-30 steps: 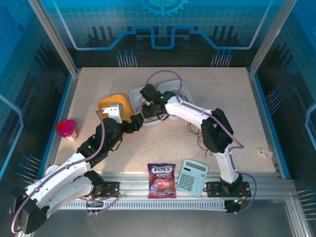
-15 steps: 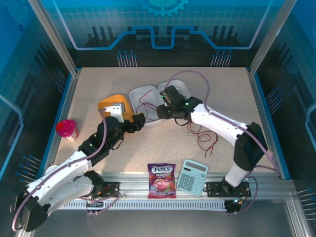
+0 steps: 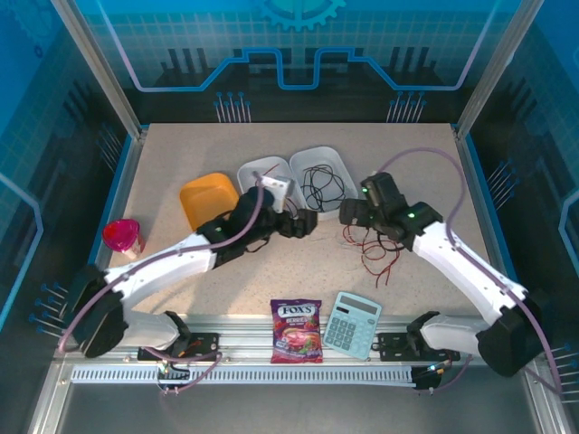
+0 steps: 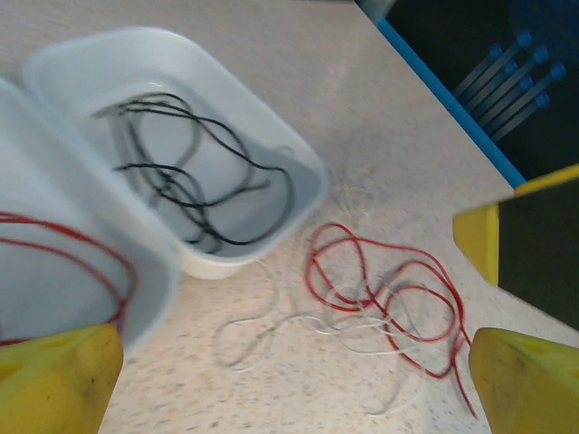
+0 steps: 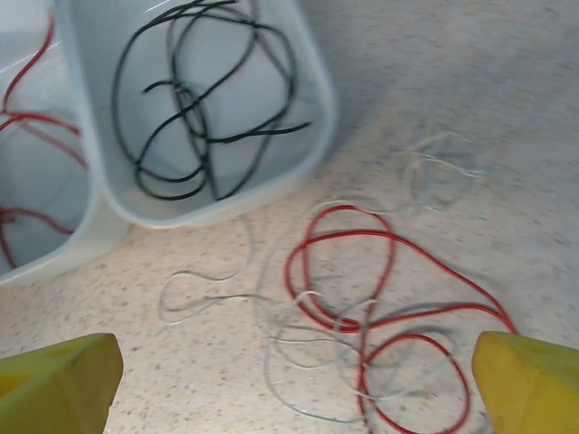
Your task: Untangle the cables
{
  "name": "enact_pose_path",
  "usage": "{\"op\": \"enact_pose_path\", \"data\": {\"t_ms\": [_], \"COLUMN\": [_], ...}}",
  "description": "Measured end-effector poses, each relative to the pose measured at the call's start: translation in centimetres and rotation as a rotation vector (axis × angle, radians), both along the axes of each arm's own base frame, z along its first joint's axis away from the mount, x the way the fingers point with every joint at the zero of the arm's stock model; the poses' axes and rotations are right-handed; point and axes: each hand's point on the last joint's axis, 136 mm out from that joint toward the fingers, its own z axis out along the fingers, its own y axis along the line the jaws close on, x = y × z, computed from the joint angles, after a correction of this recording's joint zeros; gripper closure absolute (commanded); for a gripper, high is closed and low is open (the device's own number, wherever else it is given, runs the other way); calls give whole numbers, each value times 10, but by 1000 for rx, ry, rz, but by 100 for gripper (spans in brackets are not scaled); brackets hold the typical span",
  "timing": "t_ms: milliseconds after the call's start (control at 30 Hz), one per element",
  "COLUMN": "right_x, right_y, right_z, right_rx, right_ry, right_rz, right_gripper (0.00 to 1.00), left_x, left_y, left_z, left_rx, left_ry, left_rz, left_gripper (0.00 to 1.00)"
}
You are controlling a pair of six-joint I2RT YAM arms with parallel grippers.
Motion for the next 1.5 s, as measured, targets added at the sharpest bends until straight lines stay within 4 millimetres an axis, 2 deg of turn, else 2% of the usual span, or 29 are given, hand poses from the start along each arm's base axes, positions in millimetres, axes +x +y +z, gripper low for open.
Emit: {"op": "enact_pose_path", "data": {"t_ms": [67, 167, 267, 333, 433, 533, 667, 800, 867, 900, 933, 1233, 1367, 1500], "right_x": [-5, -13, -27, -36, -46, -55, -62, -67, -67, -66, -66, -55, -49, -38], "right_y": [-24, -45, -83, -101, -120, -132, -138, -132, -129, -128, -127, -118, -111, -103], "right_z": [-5, -12, -22, -27, -31, -36, -54, -75, -85, -90, -94, -122, -135, -140], "right_rx": [14, 35, 49, 61, 84, 114, 163, 206, 208, 210, 211, 218, 208, 199], "right_ry": [10, 29, 46, 50, 44, 41, 78, 155, 203, 224, 246, 341, 394, 415], "right_rz": [-71, -143, -278, -347, -423, -482, -518, -518, -510, -506, -501, -450, -405, -363], "right_gripper": [0, 0, 0, 0, 0, 0, 0, 2, 37, 48, 51, 43, 41, 44], "left_x": [6, 13, 38, 47, 57, 63, 60, 56, 53, 51, 49, 33, 33, 34], "left_y": [-27, -51, -98, -122, -149, -167, -171, -172, -174, -174, -175, -168, -167, -168], "left_z": [-3, -17, -19, -28, -47, -67, -93, -97, -98, -99, -102, -137, -140, -141], "left_rx": [11, 49, 66, 87, 127, 160, 192, 194, 193, 194, 196, 204, 193, 176], "left_ry": [11, 46, 32, 34, 57, 87, 146, 161, 161, 164, 170, 230, 242, 243], "left_rz": [-61, -120, -194, -237, -289, -327, -351, -362, -368, -372, -376, -365, -352, -343], "left_gripper": [6, 12, 15, 18, 21, 22, 22, 22, 22, 22, 22, 22, 22, 23]}}
